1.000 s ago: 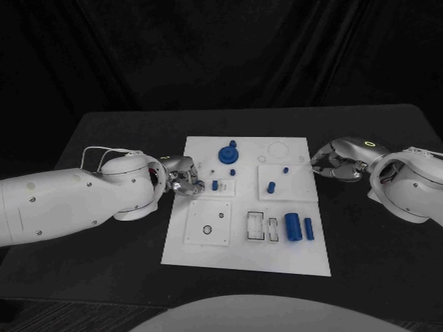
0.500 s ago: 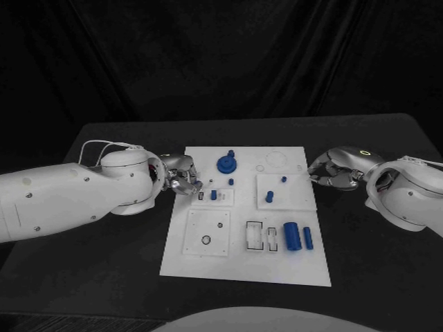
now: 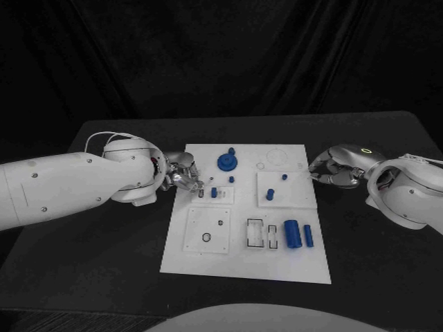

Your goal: Assemble the parts on the task board

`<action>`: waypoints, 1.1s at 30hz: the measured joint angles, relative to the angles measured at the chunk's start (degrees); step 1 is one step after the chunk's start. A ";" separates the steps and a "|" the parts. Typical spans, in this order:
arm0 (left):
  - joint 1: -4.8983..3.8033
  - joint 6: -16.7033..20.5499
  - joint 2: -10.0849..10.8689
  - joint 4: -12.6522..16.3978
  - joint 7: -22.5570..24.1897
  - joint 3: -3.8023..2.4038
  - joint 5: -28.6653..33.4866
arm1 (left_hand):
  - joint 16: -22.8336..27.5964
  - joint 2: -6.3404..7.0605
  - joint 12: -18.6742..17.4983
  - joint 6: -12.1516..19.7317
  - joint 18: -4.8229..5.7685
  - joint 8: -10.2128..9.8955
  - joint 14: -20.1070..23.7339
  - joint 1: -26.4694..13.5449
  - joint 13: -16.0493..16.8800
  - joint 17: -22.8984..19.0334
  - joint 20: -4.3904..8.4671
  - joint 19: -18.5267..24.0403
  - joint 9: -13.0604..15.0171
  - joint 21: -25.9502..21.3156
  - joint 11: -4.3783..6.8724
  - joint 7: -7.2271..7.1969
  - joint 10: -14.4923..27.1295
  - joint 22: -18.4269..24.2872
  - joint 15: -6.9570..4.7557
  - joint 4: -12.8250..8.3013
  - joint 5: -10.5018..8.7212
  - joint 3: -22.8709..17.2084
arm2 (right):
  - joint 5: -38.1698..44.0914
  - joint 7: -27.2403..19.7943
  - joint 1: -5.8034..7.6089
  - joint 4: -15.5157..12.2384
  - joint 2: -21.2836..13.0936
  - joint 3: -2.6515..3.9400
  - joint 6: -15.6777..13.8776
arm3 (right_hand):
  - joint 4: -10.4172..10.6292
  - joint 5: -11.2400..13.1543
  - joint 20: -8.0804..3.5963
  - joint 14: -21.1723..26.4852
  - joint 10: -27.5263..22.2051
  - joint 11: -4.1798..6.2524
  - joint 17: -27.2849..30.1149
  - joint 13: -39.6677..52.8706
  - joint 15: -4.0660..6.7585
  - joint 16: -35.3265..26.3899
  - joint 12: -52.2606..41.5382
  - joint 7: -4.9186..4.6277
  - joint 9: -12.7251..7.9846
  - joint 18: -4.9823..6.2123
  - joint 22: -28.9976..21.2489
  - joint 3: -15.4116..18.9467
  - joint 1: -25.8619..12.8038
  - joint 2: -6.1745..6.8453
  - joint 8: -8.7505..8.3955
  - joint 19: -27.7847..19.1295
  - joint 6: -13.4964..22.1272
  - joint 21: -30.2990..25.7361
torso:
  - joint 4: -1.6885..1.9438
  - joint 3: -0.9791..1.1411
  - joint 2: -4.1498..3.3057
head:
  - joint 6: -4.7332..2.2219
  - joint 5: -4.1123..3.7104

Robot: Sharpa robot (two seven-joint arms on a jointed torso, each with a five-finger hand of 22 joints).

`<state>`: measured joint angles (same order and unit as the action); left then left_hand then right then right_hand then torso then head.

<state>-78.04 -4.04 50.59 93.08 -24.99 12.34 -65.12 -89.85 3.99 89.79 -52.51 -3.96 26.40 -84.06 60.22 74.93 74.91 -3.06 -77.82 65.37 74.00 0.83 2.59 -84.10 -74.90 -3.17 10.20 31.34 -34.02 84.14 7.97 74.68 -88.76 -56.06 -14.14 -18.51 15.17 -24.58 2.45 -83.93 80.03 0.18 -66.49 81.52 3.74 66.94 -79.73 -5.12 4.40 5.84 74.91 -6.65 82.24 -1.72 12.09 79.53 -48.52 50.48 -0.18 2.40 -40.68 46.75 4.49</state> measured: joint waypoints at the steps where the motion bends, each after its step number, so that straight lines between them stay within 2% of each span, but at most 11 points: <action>1: -0.01 -0.27 -0.08 -0.20 -0.03 0.00 0.47 | 0.00 0.00 0.00 0.00 0.01 0.00 0.00 0.00 0.00 0.00 0.00 0.00 0.00 0.00 0.00 0.00 0.00 0.00 0.00 0.00 0.00 0.00 | 0.00 0.01 0.00 -0.02 0.00 0.00 0.00 | 0.00 0.00 0.00 0.00 0.00 0.00 0.00 0.00 0.00 0.00 0.00 0.00 0.00 -0.01 0.00 0.00 0.00 0.00 0.00 0.00 0.00 0.00 | 0.00 0.00 0.01 | 0.09 0.04; 14: -0.07 -1.64 -1.27 -1.17 -1.42 0.00 3.66 | 0.00 -0.10 0.00 0.08 0.00 -0.60 0.00 -0.27 0.00 0.00 -0.03 -0.03 -0.55 0.43 0.00 0.11 0.00 0.00 0.00 -0.17 -0.24 0.17 | 0.00 0.07 0.00 -0.09 0.00 0.00 -0.01 | 0.00 0.00 0.00 0.00 0.00 0.00 0.00 0.00 0.00 0.00 0.08 0.00 0.00 -0.01 0.00 0.00 0.00 0.01 0.00 0.00 0.00 0.00 | 0.04 -0.03 -0.08 | 0.94 0.15; 20: -0.07 -1.62 -1.25 -0.87 -2.66 -0.01 4.10 | 0.00 -0.03 0.00 0.08 0.01 -0.62 0.00 -0.47 0.00 0.00 -0.22 -0.22 -0.73 0.43 -0.01 0.12 0.00 0.00 0.01 -0.52 -0.31 0.15 | 0.00 0.08 0.00 -0.11 0.01 0.00 -0.01 | 0.00 0.00 0.00 0.00 0.00 0.00 0.00 0.00 0.00 0.00 0.08 0.00 0.01 0.00 0.04 0.00 -0.08 0.08 0.00 0.00 0.00 0.00 | 0.08 -0.04 -0.08 | 1.28 0.05; 33: -0.07 -1.77 -0.72 0.02 -5.26 0.00 4.44 | 0.00 -0.02 0.00 0.09 0.01 -1.11 0.00 -0.48 0.00 0.00 -0.22 -0.22 -1.00 0.43 -0.01 0.36 0.00 0.00 0.01 -1.05 0.12 -0.08 | 0.00 0.10 0.00 -0.06 0.05 0.00 -0.01 | 0.00 0.00 0.00 0.00 0.00 0.00 0.00 0.00 0.00 0.00 0.03 0.00 0.01 -0.01 0.03 0.00 -0.08 0.08 0.00 0.00 0.00 0.00 | -0.03 -0.08 -0.09 | 1.97 0.46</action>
<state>-78.11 -5.80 49.87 93.09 -30.25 12.34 -60.68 -89.85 3.97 89.80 -52.41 -3.96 25.29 -84.06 59.75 74.93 74.91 -3.28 -78.05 64.37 74.43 0.82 2.95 -84.10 -74.90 -3.16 9.15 31.46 -34.09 84.14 8.07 74.67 -88.82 -56.02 -14.14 -18.52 15.17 -24.58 2.45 -83.93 80.03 0.18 -66.49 81.52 3.75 66.94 -79.71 -5.12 4.41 5.84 74.94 -6.65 82.15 -1.64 12.09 79.53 -48.52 50.49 -0.21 2.32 -40.77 48.72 4.95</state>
